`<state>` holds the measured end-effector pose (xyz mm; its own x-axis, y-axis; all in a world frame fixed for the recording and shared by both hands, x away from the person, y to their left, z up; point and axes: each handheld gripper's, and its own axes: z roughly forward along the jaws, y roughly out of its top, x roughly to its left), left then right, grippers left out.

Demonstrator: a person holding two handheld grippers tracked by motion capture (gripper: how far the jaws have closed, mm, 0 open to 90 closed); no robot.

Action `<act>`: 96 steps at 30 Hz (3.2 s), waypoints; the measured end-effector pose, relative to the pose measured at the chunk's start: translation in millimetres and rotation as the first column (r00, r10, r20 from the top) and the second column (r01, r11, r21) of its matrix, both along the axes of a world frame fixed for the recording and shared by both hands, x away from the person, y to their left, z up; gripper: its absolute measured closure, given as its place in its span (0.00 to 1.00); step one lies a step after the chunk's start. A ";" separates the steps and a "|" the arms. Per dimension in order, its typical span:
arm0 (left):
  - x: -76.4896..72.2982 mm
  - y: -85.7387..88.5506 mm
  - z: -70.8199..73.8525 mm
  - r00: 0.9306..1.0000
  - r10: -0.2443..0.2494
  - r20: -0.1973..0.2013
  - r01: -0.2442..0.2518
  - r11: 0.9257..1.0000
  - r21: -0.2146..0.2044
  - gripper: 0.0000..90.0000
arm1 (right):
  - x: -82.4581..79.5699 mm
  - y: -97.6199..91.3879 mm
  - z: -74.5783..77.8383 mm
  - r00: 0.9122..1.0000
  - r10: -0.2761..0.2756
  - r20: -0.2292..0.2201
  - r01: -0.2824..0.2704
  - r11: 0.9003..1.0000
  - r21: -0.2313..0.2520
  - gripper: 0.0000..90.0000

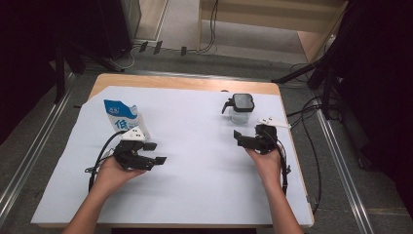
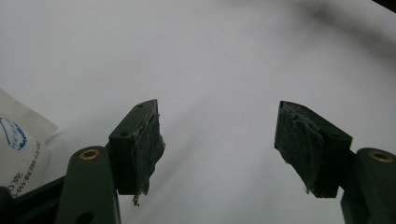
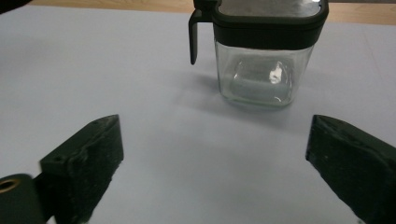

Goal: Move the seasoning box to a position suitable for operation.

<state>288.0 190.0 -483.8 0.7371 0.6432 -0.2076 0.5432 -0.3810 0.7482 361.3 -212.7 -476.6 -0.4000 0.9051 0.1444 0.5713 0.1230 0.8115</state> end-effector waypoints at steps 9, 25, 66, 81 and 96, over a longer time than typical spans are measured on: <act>-0.8 2.7 -0.1 1.000 0.000 -0.007 0.000 1.000 -0.013 0.35 | 31.1 0.3 -5.9 0.999 -0.043 -0.007 0.043 0.999 -0.003 0.00; -11.9 11.5 1.0 0.998 0.034 -0.044 -0.035 0.999 -0.024 0.37 | 60.9 2.0 -4.9 0.998 -0.059 0.027 0.059 0.998 -0.002 0.00; -36.8 26.8 -4.0 0.993 0.108 -0.049 -0.108 0.994 0.000 0.37 | 109.6 18.7 -37.1 0.994 -0.106 0.039 0.107 0.994 -0.028 0.11; -34.3 27.6 -4.2 0.993 0.105 -0.058 -0.105 0.994 -0.002 0.37 | 102.5 20.0 -32.6 0.990 -0.095 0.101 0.104 0.990 -0.091 0.17; -29.5 23.1 -3.4 0.993 0.086 -0.075 -0.087 0.996 -0.012 0.38 | 84.4 19.4 -18.6 0.994 -0.052 0.098 0.058 0.996 -0.065 0.18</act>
<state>258.5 213.1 -487.2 0.6608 0.7004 -0.2698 0.6281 -0.3192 0.7097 445.7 -193.3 -495.2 -0.3585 0.9324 0.0458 0.4983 0.1497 0.8540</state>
